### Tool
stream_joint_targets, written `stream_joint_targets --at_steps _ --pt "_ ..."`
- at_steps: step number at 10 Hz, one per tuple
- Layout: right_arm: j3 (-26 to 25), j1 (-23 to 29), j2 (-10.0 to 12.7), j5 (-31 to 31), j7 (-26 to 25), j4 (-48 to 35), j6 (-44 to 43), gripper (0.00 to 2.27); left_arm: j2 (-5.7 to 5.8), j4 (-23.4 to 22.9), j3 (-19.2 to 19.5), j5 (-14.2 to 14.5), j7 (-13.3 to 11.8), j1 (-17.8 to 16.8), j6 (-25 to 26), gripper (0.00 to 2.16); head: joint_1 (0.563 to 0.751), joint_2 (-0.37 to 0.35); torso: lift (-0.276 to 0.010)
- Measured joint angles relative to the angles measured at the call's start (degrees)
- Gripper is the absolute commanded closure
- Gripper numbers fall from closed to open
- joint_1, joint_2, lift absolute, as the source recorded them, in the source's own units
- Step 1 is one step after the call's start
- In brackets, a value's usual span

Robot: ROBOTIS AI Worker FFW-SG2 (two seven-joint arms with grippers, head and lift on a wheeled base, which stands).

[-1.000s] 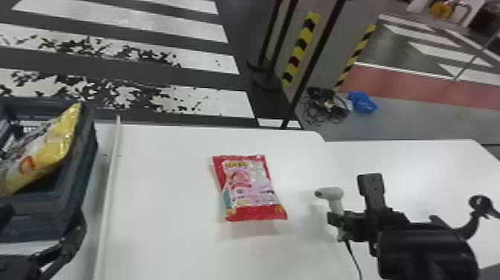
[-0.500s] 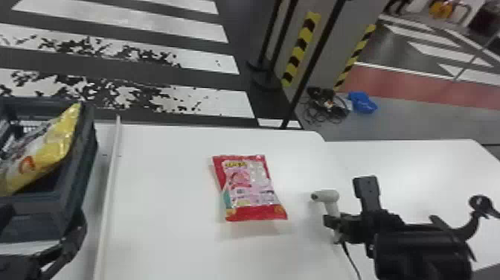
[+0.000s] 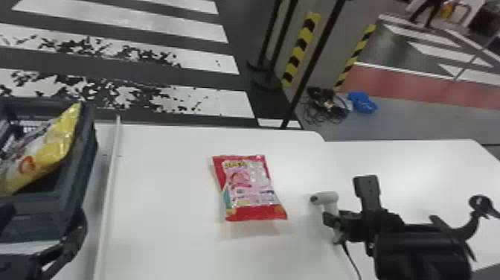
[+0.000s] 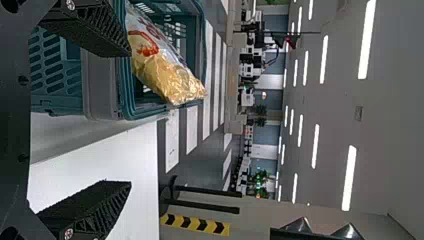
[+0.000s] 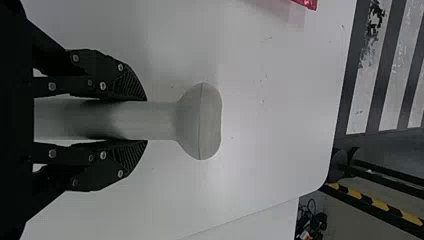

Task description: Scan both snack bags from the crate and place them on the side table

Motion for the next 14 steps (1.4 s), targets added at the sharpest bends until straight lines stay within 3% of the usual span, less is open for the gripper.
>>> stream_joint_targets --at_steps 2,4,7,10,14 --pt "0.1 -0.1 0.0 -0.1 -0.4 0.1 0.1 0.11 0.00 -0.2 0.0 0.0 0.0 0.1 0.0 0.08 0.695 -0.350 -0.095" --pt "0.0 0.0 0.0 -0.5 -3.2 -0.5 0.2 0.10 0.00 -0.4 0.0 0.0 0.0 0.1 0.1 0.08 0.695 -0.350 -0.095" --pt "-1.7 1.7 0.5 -2.6 -4.7 -8.2 3.2 0.10 0.06 -0.5 0.0 -0.1 0.0 0.2 0.1 0.08 0.695 -0.350 -0.095" --pt "-3.6 3.2 1.0 -10.9 0.0 -16.4 12.9 0.12 0.02 -0.5 0.0 -0.1 0.0 0.2 0.1 0.08 0.695 -0.349 -0.095" --pt "-2.5 0.3 1.0 -20.0 3.5 -16.8 19.4 0.12 0.00 -0.2 0.0 -0.1 0.0 0.1 0.1 0.08 0.695 -0.266 -0.095"
